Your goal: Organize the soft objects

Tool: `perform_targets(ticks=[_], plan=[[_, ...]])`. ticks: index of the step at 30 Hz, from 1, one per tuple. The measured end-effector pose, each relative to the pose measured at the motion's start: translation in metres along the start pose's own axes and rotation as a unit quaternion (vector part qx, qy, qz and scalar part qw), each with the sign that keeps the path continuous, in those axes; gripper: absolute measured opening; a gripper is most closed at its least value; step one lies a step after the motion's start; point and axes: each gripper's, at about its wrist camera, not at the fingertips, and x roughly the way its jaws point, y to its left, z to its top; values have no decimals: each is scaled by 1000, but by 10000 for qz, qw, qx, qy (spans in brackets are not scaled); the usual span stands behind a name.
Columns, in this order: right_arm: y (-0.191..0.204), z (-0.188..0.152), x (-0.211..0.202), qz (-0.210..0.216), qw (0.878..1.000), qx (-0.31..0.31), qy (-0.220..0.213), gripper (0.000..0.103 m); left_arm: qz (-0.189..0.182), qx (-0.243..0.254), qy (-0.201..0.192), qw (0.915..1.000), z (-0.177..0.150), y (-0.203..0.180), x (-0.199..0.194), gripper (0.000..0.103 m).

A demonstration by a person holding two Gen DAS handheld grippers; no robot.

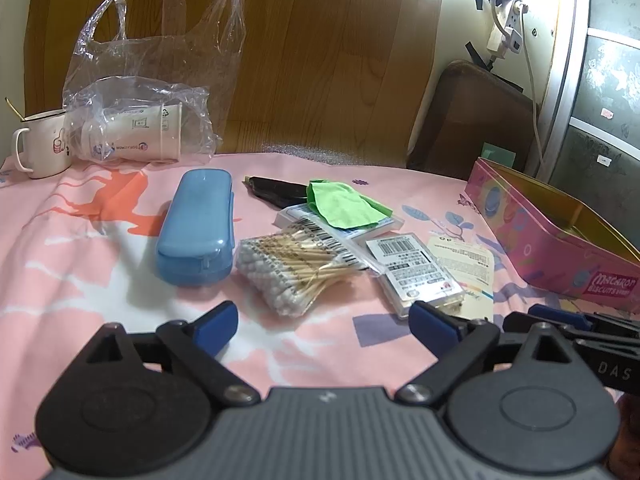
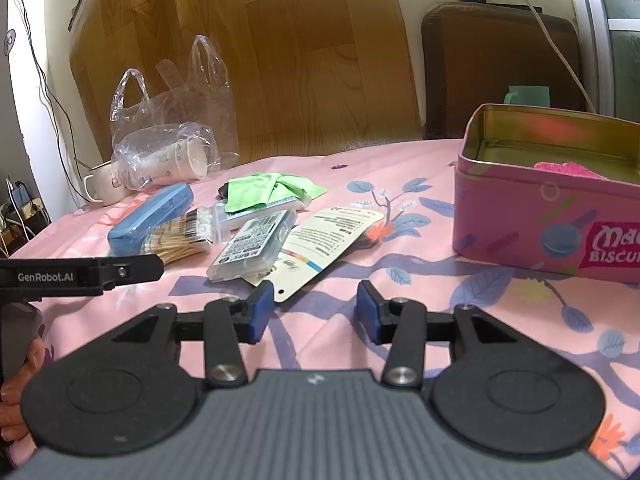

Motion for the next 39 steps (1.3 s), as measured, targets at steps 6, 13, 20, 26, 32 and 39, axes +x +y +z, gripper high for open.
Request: perform_targets(ticks=[6,13,20,26,32,39], plan=[[1,-1,0,-12,10000,-18,5,50,-37,-27,2,10000,0,1,0,96],[2,-1,0,-15,10000,-10,3,50,-54,-41,3,10000,0,1,0,96],[2,-1,0,-11,10000,-31,-8,50,-60,-39,7,10000,0,1,0,96],[2,-2,0,5,10000,-65,-31,51,-67,-47,7,10000,0,2,0,96],[2,-2,-1,6,10000,-81,-29,51,-93,-93,4,9999,0,3,0,96],[3,-2,-1,5,10000,-81,-30,51,-109,-107,13,9999,0,4,0,96]])
